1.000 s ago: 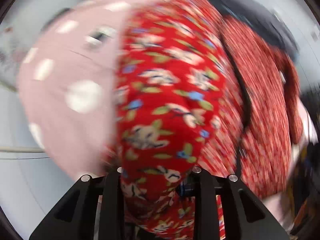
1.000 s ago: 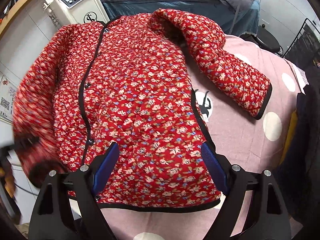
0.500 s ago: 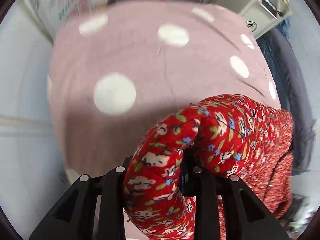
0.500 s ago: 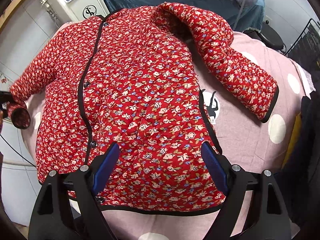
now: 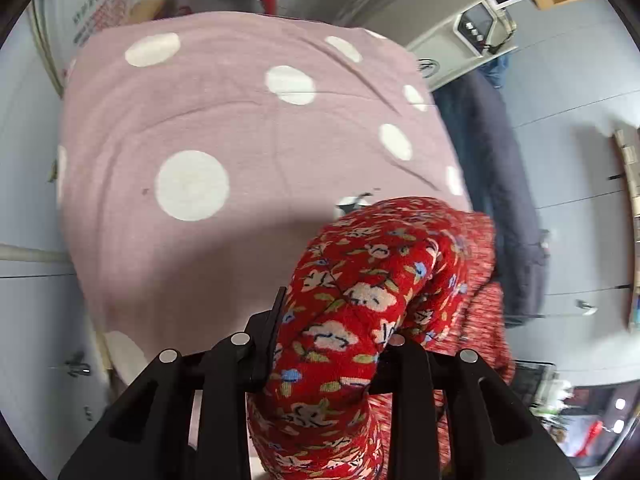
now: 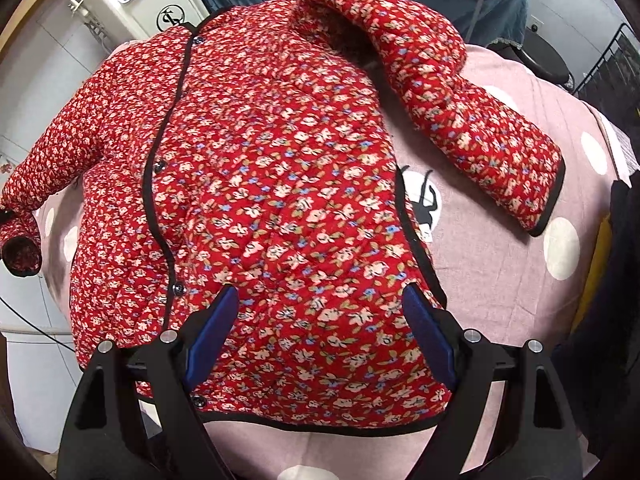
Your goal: Fold large clothes
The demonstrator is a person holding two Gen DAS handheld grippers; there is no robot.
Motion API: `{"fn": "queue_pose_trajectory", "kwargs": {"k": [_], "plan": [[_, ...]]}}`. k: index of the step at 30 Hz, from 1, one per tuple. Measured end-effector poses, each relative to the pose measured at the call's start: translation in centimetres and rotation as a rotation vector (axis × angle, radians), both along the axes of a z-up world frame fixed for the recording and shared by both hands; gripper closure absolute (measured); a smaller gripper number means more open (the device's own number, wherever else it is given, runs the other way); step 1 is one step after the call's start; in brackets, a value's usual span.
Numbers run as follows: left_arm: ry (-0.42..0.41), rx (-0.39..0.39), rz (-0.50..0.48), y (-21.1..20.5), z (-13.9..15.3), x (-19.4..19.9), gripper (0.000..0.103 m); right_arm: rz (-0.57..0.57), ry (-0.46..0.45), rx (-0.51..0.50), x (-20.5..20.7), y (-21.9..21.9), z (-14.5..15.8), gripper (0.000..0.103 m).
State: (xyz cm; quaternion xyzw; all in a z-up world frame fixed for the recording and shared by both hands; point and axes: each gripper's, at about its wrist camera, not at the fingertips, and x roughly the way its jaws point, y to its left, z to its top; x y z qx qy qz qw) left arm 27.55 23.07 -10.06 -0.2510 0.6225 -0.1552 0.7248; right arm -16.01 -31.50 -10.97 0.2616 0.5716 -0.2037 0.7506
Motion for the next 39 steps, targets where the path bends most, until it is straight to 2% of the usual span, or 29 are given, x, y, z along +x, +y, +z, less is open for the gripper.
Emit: {"fn": "queue_pose_trajectory", "kwargs": {"k": [3, 5, 6, 7, 8, 10, 11, 12, 13, 17, 20, 24, 26, 28, 31, 32, 35, 37, 39], "plan": [[0.023, -0.145, -0.019, 1.3, 0.8, 0.6, 0.075, 0.007, -0.005, -0.001, -0.1, 0.1, 0.0, 0.020], [0.008, -0.232, 0.009, 2.2, 2.3, 1.1, 0.075, -0.004, -0.001, 0.009, -0.4, -0.1, -0.3, 0.020], [-0.016, -0.294, 0.034, 2.8, 3.3, 1.3, 0.068, -0.014, -0.002, 0.016, -0.5, -0.3, -0.4, 0.020], [-0.025, -0.342, 0.053, 3.2, 4.0, 1.4, 0.054, -0.025, -0.003, 0.019, -0.7, -0.4, -0.4, 0.020], [-0.034, -0.358, 0.081, 3.6, 4.6, 1.4, 0.044, -0.034, -0.007, 0.022, -0.9, -0.5, -0.4, 0.020], [-0.100, -0.217, 0.102, 3.6, 6.6, 1.0, 0.011, -0.044, -0.019, 0.027, -1.2, -0.7, -0.3, 0.020], [-0.128, -0.143, 0.072, 3.1, 7.4, 0.7, 0.006, -0.049, -0.023, 0.027, -1.3, -0.7, -0.2, 0.020], [-0.156, -0.087, 0.030, 2.3, 8.1, 0.1, 0.007, -0.052, -0.026, 0.028, -1.3, -0.7, -0.2, 0.020], [-0.171, -0.066, -0.010, 1.5, 8.4, -0.6, 0.007, -0.054, -0.029, 0.031, -1.4, -0.8, -0.2, 0.020], [-0.141, -0.094, -0.037, -0.3, 7.5, -3.5, 0.006, -0.060, -0.038, 0.033, -1.8, -1.0, -0.1, 0.020], [-0.121, -0.124, -0.057, -0.6, 5.2, -6.6, 0.007, -0.050, -0.048, 0.006, -2.3, -1.2, 0.4, 0.020], [-0.021, -0.145, -0.098, -2.0, 1.2, -10.9, 0.007, -0.025, -0.069, -0.053, -3.8, -1.7, 0.8, 0.020], [0.027, -0.113, -0.135, -2.9, -0.6, -12.9, 0.007, -0.034, -0.063, -0.060, -4.9, -2.2, 0.3, 0.020], [0.048, -0.041, -0.201, -4.2, -1.9, -14.9, 0.007, -0.058, -0.057, -0.049, -6.1, -2.8, -0.3, 0.020], [0.085, 0.013, -0.301, -6.3, -3.6, -17.5, 0.007, -0.113, -0.052, -0.032, -8.1, -4.1, -1.2, 0.020], [0.081, 0.035, -0.324, -6.9, -4.0, -18.2, 0.008, -0.126, -0.052, -0.027, -8.5, -4.4, -1.5, 0.020], [-0.032, 0.117, -0.374, -8.8, -4.5, -20.4, 0.008, -0.142, -0.058, 0.007, -9.6, -4.9, -2.7, 0.020], [-0.097, 0.155, -0.412, -9.9, -5.0, -21.3, 0.007, -0.156, -0.056, 0.074, -10.1, -5.1, -4.3, 0.020], [-0.105, 0.203, -0.475, -11.0, -6.5, -22.4, 0.007, -0.185, -0.057, 0.135, -10.4, -4.9, -5.6, 0.020]]}}
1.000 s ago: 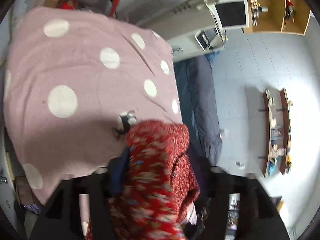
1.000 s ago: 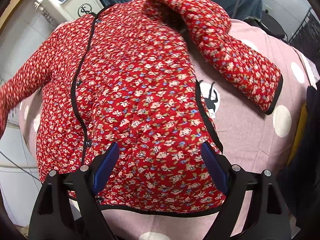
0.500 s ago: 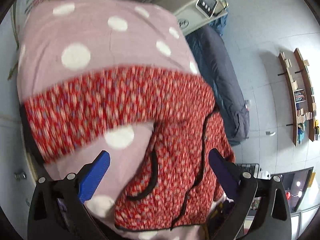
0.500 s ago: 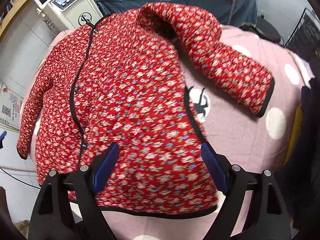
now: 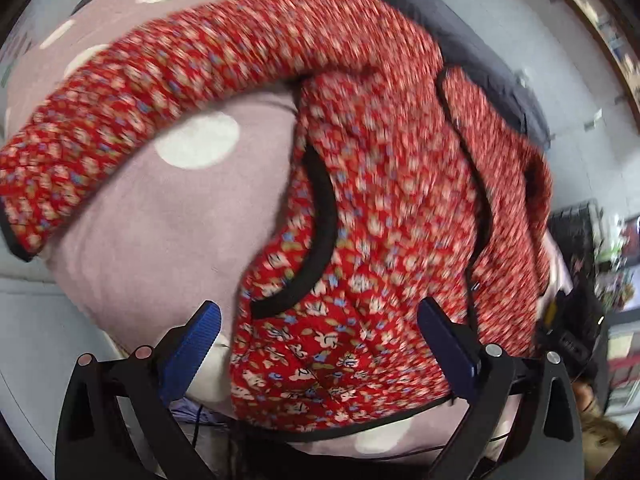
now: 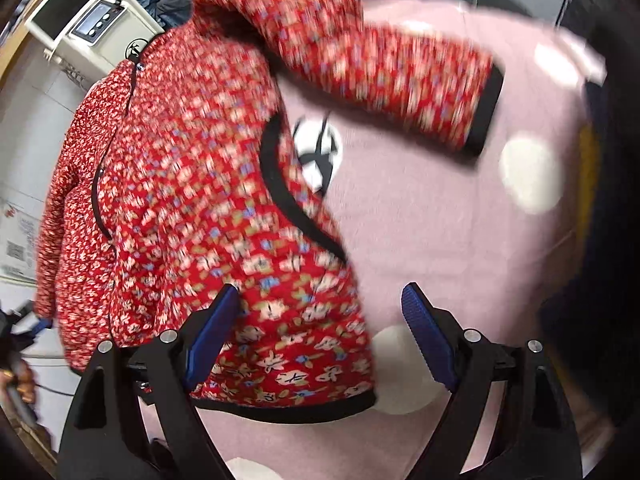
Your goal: Fold large clothes
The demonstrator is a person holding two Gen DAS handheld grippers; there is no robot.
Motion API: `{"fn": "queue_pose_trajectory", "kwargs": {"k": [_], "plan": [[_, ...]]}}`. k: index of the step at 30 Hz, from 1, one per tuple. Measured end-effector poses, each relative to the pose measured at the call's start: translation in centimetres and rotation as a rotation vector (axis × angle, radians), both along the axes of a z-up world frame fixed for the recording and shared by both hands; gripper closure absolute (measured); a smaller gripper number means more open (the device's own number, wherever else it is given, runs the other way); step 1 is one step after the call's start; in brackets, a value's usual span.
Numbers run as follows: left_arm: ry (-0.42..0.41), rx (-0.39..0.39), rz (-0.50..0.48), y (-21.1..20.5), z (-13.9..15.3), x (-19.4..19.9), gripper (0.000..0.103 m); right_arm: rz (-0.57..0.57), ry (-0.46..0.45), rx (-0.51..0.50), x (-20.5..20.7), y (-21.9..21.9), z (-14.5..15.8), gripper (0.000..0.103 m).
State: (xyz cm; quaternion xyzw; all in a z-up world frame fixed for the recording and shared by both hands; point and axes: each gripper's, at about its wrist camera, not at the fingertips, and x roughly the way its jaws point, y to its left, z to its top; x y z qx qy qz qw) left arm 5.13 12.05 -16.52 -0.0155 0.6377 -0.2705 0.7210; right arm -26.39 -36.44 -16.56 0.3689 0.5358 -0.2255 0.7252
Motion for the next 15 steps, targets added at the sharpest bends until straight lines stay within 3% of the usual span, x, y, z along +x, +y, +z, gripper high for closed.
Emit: {"fn": "queue_pose_trajectory", "kwargs": {"k": [2, 3, 4, 5, 6, 7, 8, 9, 10, 12, 15], "plan": [[0.050, 0.115, -0.065, -1.4, -3.1, -1.4, 0.008, -0.040, -0.020, 0.060, -0.4, 0.3, -1.0, 0.020], [0.066, 0.121, -0.072, -1.6, -4.0, -1.9, 0.008, -0.040, -0.034, 0.082, -0.4, 0.6, -1.3, 0.021], [0.030, 0.137, -0.061, -1.6, -4.3, -2.4, 0.008, -0.024, -0.034, 0.093, -0.3, 1.0, -1.5, 0.023], [-0.010, 0.135, -0.043, -1.4, -4.0, -2.9, 0.008, -0.004, -0.031, 0.094, -0.2, 1.2, -1.5, 0.033], [-0.010, 0.129, -0.036, -1.3, -3.9, -3.0, 0.014, 0.022, -0.039, 0.108, -0.1, 1.3, -1.2, 0.049], [0.002, 0.116, -0.034, -1.1, -3.5, -2.9, 0.028, 0.035, -0.045, 0.110, -0.1, 1.4, -0.8, 0.057], [0.013, 0.101, -0.039, -0.9, -3.1, -2.9, 0.036, 0.053, -0.053, 0.102, -0.1, 1.6, -0.2, 0.070], [0.033, 0.071, -0.054, -0.6, -2.5, -2.8, 0.052, 0.078, -0.063, 0.087, -0.1, 1.9, 0.8, 0.078], [0.049, 0.035, -0.072, -0.3, -1.5, -2.7, 0.066, 0.093, -0.069, 0.080, 0.0, 2.1, 1.5, 0.080], [0.038, -0.020, -0.109, 0.3, 1.1, -2.9, 0.073, 0.128, -0.097, 0.061, -0.2, 2.7, 4.1, 0.085], [-0.023, -0.044, -0.168, 1.2, 5.7, -3.7, 0.076, 0.221, -0.115, -0.020, -0.5, 4.2, 9.1, 0.088]]}}
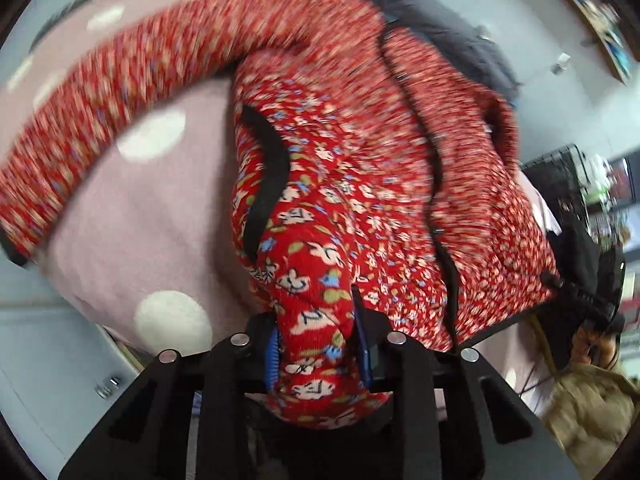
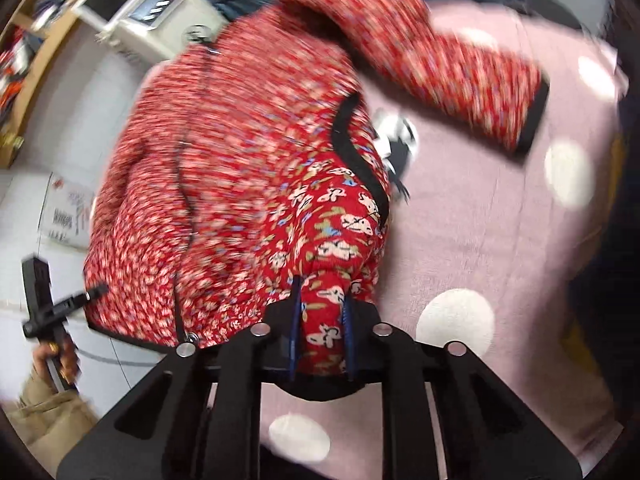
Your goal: Fold large clothes
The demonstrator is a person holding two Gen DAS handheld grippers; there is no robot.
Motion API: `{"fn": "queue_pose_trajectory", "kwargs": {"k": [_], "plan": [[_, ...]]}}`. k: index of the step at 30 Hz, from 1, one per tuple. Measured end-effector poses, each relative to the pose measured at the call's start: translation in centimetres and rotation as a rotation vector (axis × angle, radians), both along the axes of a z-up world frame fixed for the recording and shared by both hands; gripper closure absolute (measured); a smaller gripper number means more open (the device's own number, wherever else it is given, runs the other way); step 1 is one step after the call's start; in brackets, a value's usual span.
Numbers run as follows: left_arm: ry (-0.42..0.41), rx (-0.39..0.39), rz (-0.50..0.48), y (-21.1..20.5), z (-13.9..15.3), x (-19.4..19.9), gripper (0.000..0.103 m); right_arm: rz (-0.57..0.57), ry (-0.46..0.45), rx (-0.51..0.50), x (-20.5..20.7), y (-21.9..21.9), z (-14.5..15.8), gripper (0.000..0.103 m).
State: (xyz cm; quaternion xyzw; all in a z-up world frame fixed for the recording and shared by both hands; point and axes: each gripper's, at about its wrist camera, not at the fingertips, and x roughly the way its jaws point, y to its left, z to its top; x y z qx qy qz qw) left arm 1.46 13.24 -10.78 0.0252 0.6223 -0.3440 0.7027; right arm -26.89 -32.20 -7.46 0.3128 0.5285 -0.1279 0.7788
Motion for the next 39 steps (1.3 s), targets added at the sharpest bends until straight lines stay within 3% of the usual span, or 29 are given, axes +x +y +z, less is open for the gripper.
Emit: {"fn": "queue_pose_trajectory", "kwargs": {"k": [4, 8, 10, 12, 14, 16, 17, 18, 19, 22, 29, 33, 36, 39], "plan": [[0.011, 0.029, -0.002, 1.2, 1.5, -1.1, 0.076, 0.029, 0.052, 0.025, -1.6, 0.6, 1.2, 0.089], [0.043, 0.141, 0.002, 1.5, -1.3, -2.8, 0.075, 0.030, 0.117, 0.100, -3.1, 1.1, -0.4, 0.089], [0.071, 0.194, 0.059, 1.1, -3.2, -2.4, 0.066, -0.016, 0.137, 0.118, -3.3, 0.6, -1.9, 0.084], [0.119, 0.231, 0.101, 0.7, -4.9, -1.8, 0.061, -0.060, 0.182, 0.098, -2.7, -0.5, -2.7, 0.070], [0.135, 0.251, 0.116, 0.0, -4.5, -1.2, 0.058, -0.103, 0.225, 0.038, -2.2, -1.7, -1.9, 0.068], [0.078, 0.225, 0.124, -0.4, -2.5, -0.1, 0.052, -0.107, 0.205, -0.049, -1.9, -2.4, -0.1, 0.060], [0.014, 0.209, 0.136, -0.3, -0.5, 0.6, 0.048, -0.091, 0.201, -0.108, -1.5, -2.6, 0.9, 0.047], [-0.032, 0.199, 0.150, -0.4, 0.8, 1.2, 0.036, -0.069, 0.196, -0.160, -1.0, -2.9, 1.6, 0.037], [-0.076, 0.185, 0.168, -0.3, 2.0, 1.8, 0.027, -0.026, 0.184, -0.229, 0.0, -3.0, 2.5, 0.036], [-0.164, 0.132, 0.209, -1.6, 5.0, 3.9, 0.025, 0.029, 0.161, -0.332, 2.2, -3.7, 2.8, 0.036], [-0.263, 0.079, 0.137, -7.3, 8.4, 5.2, 0.025, -0.110, 0.097, -0.360, 9.2, -6.2, 3.2, 0.036], [-0.325, 0.035, 0.102, -11.7, 10.3, 5.6, 0.025, -0.240, 0.081, -0.337, 11.5, -10.9, 3.9, 0.036], [-0.337, 0.004, 0.079, -13.8, 11.1, 5.4, 0.024, -0.408, 0.146, -0.297, 11.1, -16.2, 2.0, 0.036], [-0.307, -0.006, 0.058, -15.0, 10.5, 4.9, 0.022, -0.446, 0.235, -0.258, 10.6, -18.7, -1.5, 0.035]]}}
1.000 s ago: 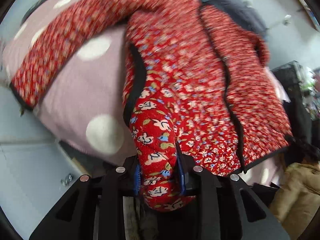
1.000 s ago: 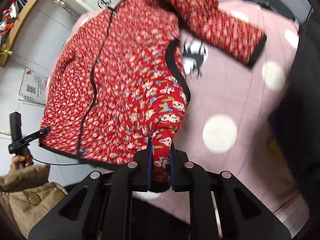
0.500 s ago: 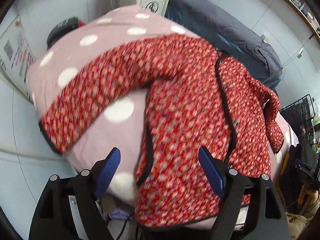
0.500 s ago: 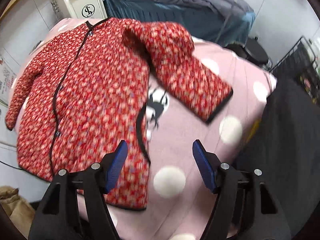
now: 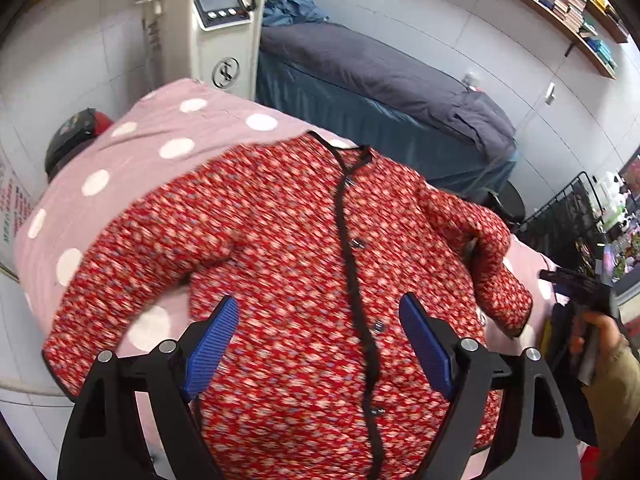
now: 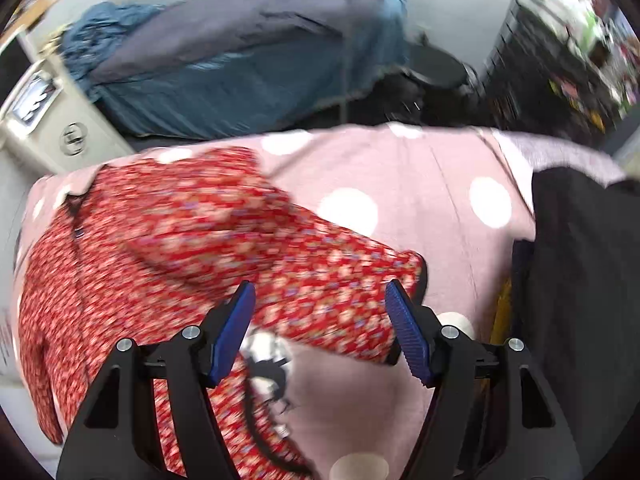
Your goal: Fold large clothes
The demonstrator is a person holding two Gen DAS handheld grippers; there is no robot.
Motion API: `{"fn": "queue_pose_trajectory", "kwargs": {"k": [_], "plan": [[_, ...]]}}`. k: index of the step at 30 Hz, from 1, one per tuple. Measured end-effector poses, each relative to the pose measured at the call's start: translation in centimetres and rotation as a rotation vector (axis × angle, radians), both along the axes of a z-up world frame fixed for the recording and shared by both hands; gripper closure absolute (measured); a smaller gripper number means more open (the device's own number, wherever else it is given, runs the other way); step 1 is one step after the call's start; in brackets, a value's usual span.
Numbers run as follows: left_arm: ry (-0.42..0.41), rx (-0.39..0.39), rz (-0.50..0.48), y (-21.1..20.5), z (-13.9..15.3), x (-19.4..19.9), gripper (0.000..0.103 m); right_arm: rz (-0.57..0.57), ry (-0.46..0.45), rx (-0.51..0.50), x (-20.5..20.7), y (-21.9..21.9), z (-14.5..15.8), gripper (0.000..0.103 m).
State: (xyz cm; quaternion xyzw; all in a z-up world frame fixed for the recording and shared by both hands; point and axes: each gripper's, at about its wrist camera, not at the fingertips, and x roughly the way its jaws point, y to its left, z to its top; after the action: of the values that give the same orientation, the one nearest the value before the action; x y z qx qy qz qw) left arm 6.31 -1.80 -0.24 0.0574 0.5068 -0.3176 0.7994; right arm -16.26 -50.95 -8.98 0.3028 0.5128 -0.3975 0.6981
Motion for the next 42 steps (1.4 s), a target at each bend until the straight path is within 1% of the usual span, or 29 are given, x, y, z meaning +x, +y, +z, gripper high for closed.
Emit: {"fn": "queue_pose_trajectory", "kwargs": {"k": [2, 3, 4, 6, 7, 9, 10, 11, 12, 13, 14, 15, 16, 17, 18, 19, 21, 23, 24, 25, 27, 28, 29, 30, 31, 33, 37, 39, 42], "plan": [[0.031, 0.010, -0.009, -0.5, -0.9, -0.6, 0.022, -0.035, 0.060, 0.047, -0.6, -0.9, -2.9, 0.035], [0.054, 0.017, -0.015, -0.8, -1.6, -1.0, 0.022, -0.052, 0.079, 0.060, -0.9, -1.1, -3.9, 0.035], [0.071, 0.025, -0.020, -0.9, -2.2, -1.4, 0.022, -0.093, 0.110, 0.082, -1.6, -1.7, -5.6, 0.035], [0.095, 0.047, -0.031, -1.0, -3.4, -2.3, 0.022, -0.148, 0.137, 0.099, -2.7, -2.2, -7.4, 0.035], [0.105, 0.055, -0.037, -0.9, -3.8, -2.7, 0.022, -0.160, 0.138, 0.114, -3.1, -2.3, -8.1, 0.035], [0.124, 0.072, -0.052, -0.9, -4.6, -3.6, 0.022, -0.194, 0.105, 0.202, -4.1, -2.7, -10.4, 0.035], [0.126, 0.083, -0.058, -0.9, -4.9, -4.0, 0.022, -0.197, 0.082, 0.210, -4.4, -2.6, -10.8, 0.036], [0.128, 0.093, -0.064, -0.8, -5.2, -4.2, 0.022, -0.186, 0.062, 0.200, -4.4, -2.5, -10.8, 0.040], [0.129, 0.105, -0.071, -0.8, -5.5, -4.5, 0.022, -0.162, 0.040, 0.196, -4.2, -2.5, -10.8, 0.055], [0.131, 0.112, -0.075, -0.7, -5.7, -4.6, 0.022, -0.129, 0.048, 0.179, -3.8, -2.2, -10.4, 0.056], [0.134, 0.116, -0.073, -0.7, -5.8, -4.6, 0.022, -0.106, 0.068, 0.140, -3.5, -1.8, -9.8, 0.066], [0.137, 0.116, -0.071, -0.6, -5.9, -4.6, 0.022, -0.094, 0.070, 0.110, -3.2, -1.6, -8.9, 0.083], [0.142, 0.113, -0.069, -0.5, -6.0, -4.5, 0.022, -0.083, 0.045, 0.104, -3.1, -1.5, -8.2, 0.093], [0.145, 0.112, -0.067, -0.5, -6.0, -4.5, 0.022, -0.061, -0.004, 0.105, -2.8, -1.0, -7.0, 0.096], [0.145, 0.114, -0.066, -0.5, -6.1, -4.5, 0.022, -0.009, -0.038, 0.076, -2.1, -0.5, -5.3, 0.096], [0.145, 0.116, -0.065, -0.5, -6.1, -4.4, 0.022, 0.034, -0.048, 0.037, -1.5, 0.1, -4.0, 0.097], [0.147, 0.113, -0.064, -0.7, -6.1, -4.3, 0.022, 0.163, -0.093, -0.093, -0.1, 2.0, 0.5, 0.097], [0.148, 0.110, -0.066, -1.0, -6.1, -4.2, 0.022, 0.221, -0.102, -0.200, 0.2, 3.3, 4.0, 0.098], [0.146, 0.110, -0.068, -1.1, -6.1, -4.2, 0.022, 0.218, -0.106, -0.234, 0.1, 3.2, 5.2, 0.098], [0.143, 0.110, -0.071, -1.3, -6.0, -4.2, 0.022, 0.175, -0.114, -0.273, -0.8, 2.8, 7.2, 0.098], [0.131, 0.109, -0.076, -1.4, -5.8, -4.2, 0.022, 0.053, -0.146, -0.298, -3.2, 1.4, 9.8, 0.098], [0.124, 0.107, -0.077, -1.4, -5.6, -4.2, 0.022, -0.012, -0.157, -0.308, -4.7, 0.2, 10.6, 0.098], [0.116, 0.102, -0.075, -1.2, -5.5, -4.2, 0.022, -0.052, -0.156, -0.317, -5.9, 0.3, 11.2, 0.098], [0.115, 0.099, -0.072, -1.0, -5.5, -4.1, 0.022, -0.090, -0.146, -0.322, -7.5, -0.8, 11.2, 0.098], [0.115, 0.096, -0.067, -0.9, -5.5, -4.0, 0.022, -0.106, -0.147, -0.319, -8.7, -1.7, 11.4, 0.098], [0.126, 0.094, -0.055, -0.4, -5.9, -3.6, 0.022, -0.109, -0.133, -0.307, -9.4, -2.2, 11.2, 0.098], [0.140, 0.096, -0.029, 0.4, -6.4, -3.0, 0.022, -0.100, -0.179, -0.256, -8.1, -1.9, 10.9, 0.098], [0.145, 0.090, -0.016, 0.8, -6.5, -2.8, 0.022, -0.088, -0.201, -0.250, -6.3, -1.4, 11.2, 0.098], [0.149, 0.088, -0.002, 1.6, -6.7, -2.5, 0.022, -0.006, -0.257, -0.231, -1.9, 1.0, 12.8, 0.098]]}}
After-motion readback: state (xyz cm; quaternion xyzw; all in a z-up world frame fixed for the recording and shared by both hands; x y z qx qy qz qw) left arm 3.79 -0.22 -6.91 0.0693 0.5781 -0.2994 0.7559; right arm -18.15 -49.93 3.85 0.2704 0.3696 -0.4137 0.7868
